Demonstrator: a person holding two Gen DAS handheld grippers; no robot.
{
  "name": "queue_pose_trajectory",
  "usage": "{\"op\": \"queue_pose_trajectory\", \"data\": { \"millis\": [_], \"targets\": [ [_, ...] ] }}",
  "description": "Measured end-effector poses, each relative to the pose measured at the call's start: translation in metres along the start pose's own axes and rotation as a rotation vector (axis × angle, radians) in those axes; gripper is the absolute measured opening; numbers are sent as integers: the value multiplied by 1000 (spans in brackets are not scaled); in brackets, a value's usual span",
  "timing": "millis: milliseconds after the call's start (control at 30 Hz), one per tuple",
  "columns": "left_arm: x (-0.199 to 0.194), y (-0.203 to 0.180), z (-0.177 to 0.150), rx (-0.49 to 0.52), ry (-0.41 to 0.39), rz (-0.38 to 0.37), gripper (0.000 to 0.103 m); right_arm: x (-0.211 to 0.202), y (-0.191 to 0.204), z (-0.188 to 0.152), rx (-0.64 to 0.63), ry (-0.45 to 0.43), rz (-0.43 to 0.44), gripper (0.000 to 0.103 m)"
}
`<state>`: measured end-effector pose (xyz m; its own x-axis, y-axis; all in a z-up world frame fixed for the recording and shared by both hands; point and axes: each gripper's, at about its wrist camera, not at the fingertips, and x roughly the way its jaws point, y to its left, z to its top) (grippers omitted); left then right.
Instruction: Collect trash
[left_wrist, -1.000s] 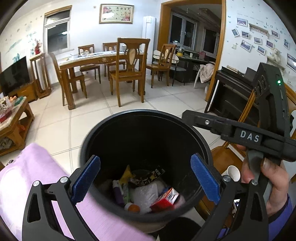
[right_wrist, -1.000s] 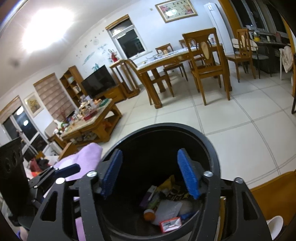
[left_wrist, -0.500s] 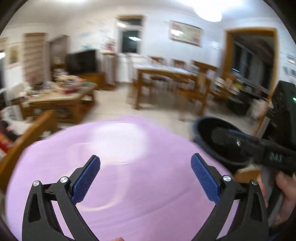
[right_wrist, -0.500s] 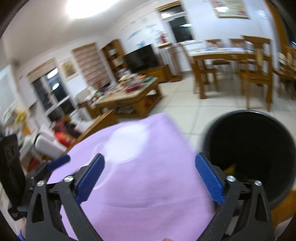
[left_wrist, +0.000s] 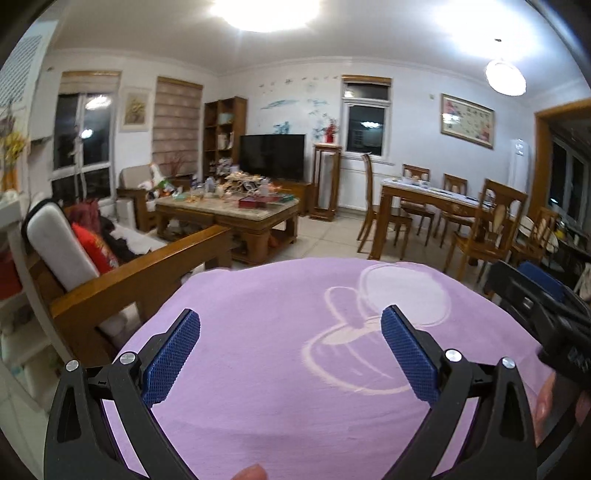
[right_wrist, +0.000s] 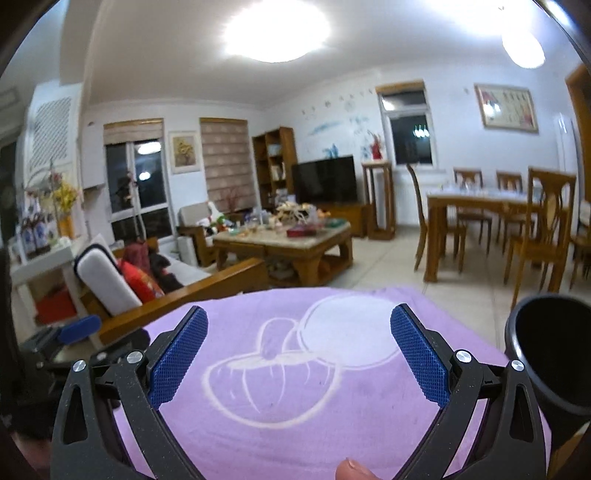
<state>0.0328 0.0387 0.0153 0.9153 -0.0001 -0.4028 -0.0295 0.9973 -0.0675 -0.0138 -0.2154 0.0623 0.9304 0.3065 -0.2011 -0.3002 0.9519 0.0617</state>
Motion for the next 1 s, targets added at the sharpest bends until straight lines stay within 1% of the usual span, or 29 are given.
{"op": "queue_pose_trajectory", "data": {
  "millis": [67, 100, 167, 233, 400, 700, 900, 1000],
  "targets": [
    [-2, 10, 0, -24, 6, -15, 98, -1, 4, -1, -16, -24, 0, 98],
    [-3, 13, -2, -31, 7, -32, 98, -2, -3, -1, -17, -30, 3, 98],
    [-4, 15, -2, -34, 12, -57, 98, -5, -7, -3, -21, -42, 2, 98],
    [-8, 14, -3, -29, 11, -65, 98, -7, -9, -4, -37, -53, -11, 98],
    [-10, 13, -3, -18, 1, -36, 98, -11, -9, -9, -56, -57, -18, 98],
    [-13, 16, -5, -21, 16, -98, 98, -11, -20, -10, -22, -52, -54, 98],
    [-17, 17, -7, -5, 15, -99, 98, -11, -21, -7, -7, -56, -60, 98],
    [-20, 12, -8, 13, 8, -97, 98, -9, -24, -7, 5, -46, -59, 98]
  ]
}}
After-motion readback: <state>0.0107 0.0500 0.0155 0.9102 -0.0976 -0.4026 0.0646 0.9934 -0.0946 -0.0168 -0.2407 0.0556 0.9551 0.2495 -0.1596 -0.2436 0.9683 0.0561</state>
